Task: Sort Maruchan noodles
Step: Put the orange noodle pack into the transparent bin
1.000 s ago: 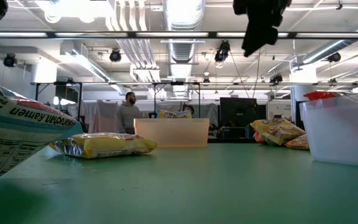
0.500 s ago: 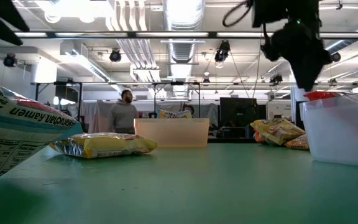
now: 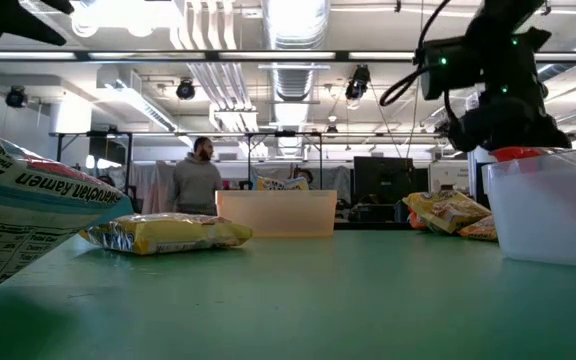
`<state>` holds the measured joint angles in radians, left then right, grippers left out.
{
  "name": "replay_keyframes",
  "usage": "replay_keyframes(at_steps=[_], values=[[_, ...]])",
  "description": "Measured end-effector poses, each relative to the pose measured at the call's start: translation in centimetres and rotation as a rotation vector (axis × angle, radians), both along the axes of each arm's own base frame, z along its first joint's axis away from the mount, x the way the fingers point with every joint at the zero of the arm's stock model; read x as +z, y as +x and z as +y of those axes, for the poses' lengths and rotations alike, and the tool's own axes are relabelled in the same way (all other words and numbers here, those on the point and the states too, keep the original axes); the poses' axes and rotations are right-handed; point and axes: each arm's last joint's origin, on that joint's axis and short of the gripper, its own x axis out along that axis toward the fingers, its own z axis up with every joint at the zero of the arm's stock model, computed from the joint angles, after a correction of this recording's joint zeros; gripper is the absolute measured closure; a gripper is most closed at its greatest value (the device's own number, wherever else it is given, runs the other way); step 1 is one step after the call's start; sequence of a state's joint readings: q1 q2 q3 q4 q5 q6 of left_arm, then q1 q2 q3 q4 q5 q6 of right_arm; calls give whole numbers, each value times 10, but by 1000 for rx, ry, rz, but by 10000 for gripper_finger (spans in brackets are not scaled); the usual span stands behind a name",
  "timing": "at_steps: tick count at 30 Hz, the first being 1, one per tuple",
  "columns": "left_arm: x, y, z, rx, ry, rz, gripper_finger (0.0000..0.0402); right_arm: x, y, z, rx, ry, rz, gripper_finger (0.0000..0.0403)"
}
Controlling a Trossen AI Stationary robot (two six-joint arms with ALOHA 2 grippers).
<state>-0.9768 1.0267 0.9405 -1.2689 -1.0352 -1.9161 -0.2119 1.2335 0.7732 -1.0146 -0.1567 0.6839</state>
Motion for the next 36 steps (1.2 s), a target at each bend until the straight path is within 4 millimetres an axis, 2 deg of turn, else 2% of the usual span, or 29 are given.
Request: replay_keyframes(at_steps=[5, 10, 17, 22, 26, 31, 36], values=[[1, 5, -3, 15, -24, -50, 225, -11, -1, 0, 15, -6, -35, 225], [3, 13, -5, 50, -34, -115, 225, -12, 7, -1, 56, -29, -135, 225], [2, 29, -5, 103, -36, -137, 225, -6, 34, -7, 121, -115, -423, 225], [1, 43, -6, 127, -24, -146, 225, 9, 52, -11, 120, -164, -669, 225], [-2, 54, -7, 151, -26, -155, 225, 12, 43, -8, 133, -116, -613, 226], [-9, 67, -11, 178, -27, -157, 225, 7, 30, -8, 172, -177, -456, 230], [-17, 79, -18, 194, -37, -166, 225, 1, 27, -8, 217, -197, -392, 238]])
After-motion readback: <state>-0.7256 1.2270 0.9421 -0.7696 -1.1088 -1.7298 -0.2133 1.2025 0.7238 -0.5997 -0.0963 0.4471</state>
